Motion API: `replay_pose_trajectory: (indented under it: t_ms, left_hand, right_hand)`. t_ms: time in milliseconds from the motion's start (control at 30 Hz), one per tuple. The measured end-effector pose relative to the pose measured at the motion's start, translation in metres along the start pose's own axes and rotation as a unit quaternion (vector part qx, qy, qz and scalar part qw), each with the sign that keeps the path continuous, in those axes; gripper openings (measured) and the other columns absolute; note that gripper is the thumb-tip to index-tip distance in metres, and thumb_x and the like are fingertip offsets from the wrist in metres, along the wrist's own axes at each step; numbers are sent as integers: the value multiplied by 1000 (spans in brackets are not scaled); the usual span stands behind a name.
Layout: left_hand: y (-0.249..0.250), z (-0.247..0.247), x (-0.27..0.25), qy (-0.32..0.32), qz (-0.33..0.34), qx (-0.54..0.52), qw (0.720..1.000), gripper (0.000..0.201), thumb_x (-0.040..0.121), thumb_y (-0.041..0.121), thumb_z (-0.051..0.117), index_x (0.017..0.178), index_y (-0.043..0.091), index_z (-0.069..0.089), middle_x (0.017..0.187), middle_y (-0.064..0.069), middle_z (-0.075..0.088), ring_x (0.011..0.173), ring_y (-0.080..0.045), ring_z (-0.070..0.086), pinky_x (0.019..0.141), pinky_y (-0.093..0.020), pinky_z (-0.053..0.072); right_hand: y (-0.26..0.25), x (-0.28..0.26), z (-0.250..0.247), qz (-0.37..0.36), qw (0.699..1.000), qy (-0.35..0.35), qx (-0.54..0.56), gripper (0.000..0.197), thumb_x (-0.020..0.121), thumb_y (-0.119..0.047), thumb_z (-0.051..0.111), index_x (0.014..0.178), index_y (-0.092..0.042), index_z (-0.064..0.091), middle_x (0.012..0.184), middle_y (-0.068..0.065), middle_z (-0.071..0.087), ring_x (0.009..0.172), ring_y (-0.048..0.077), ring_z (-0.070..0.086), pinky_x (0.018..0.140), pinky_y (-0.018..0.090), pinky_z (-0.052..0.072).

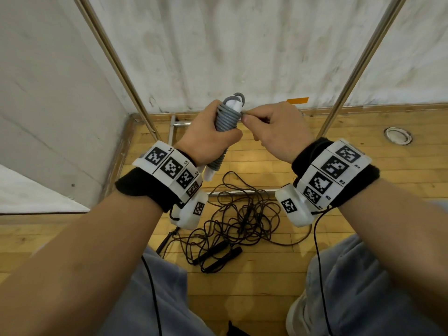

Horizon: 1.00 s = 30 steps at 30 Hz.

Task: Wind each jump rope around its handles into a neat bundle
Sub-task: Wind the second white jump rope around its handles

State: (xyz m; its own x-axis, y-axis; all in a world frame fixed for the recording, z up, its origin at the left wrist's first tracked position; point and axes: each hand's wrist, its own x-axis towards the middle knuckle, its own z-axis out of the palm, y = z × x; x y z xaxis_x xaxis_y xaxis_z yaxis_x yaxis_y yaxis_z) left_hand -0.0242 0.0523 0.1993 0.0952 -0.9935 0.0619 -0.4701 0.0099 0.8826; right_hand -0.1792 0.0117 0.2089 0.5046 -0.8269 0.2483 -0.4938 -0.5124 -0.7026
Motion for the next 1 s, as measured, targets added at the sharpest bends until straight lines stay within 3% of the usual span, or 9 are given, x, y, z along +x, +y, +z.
replay_pose_trajectory:
  t_ms: [67,200,333,500,600,667,733,833,1000]
  left_hand:
    - [1,2,-1,-6,-15,-23,1000,27,83,14,66,98,20,45,81,-1,56,64,-15,60,59,-32,53]
    - [2,2,-2,6,-17,-36,999,32,81,6,66,101,19,45,78,-2,56,53,-14,60,49,-27,53]
    - [7,-1,1,6,-9,-51,999,32,83,4,64,101,17,42,79,-2,51,59,-17,53,55,-32,54]
    - [10,-1,1,-44,-44,-105,993,15,97,9,49,109,13,42,82,-6,53,69,-23,56,75,-46,52]
    - [9,-4,1,-17,-12,-51,998,24,95,19,56,113,7,46,87,-7,60,80,-32,64,83,-53,53]
    - [9,-8,1,13,2,-25,1000,41,85,33,62,111,4,50,92,-10,63,89,-33,65,84,-50,52]
    - [11,-9,-1,20,11,-13,1000,42,81,38,60,106,7,48,94,-13,65,90,-30,66,81,-45,53]
    - [9,-9,-3,10,6,-60,998,16,93,24,58,96,20,43,86,-2,62,69,-15,69,61,-31,56]
    - [18,-11,-8,7,2,-116,993,9,96,18,52,96,23,46,81,-10,62,49,-28,59,45,-30,50]
  right_hand:
    - [0,0,-2,-3,1000,10,-13,29,92,-27,53,82,-7,72,61,7,61,55,10,47,54,21,36]
    - [0,0,0,-19,991,-90,-95,23,93,-20,46,81,-7,61,67,5,54,66,24,49,60,32,34]
    - [-3,1,-1,-22,987,-137,-83,15,95,-13,41,83,-11,50,79,4,56,71,21,49,60,29,33]
    - [-3,4,-2,-14,984,-135,-116,21,97,-10,39,88,-9,58,90,8,63,71,16,53,61,21,39]
    - [-6,8,-5,-13,986,-109,-123,26,98,-12,40,89,-5,63,88,9,66,61,11,51,66,26,39]
    - [-11,9,-5,-16,988,-98,-119,26,98,-14,40,83,-8,62,73,2,64,57,10,53,66,27,44]
    - [-15,8,-3,-19,990,-89,-106,27,98,-16,39,80,-11,59,66,-2,62,58,16,61,65,28,49]
    - [-19,7,0,-21,991,-73,-114,29,99,-19,36,83,-8,58,80,9,67,64,24,65,67,37,52]
    - [-23,3,0,-36,994,5,-106,32,96,-21,43,74,-8,61,68,5,64,63,23,63,65,36,49]
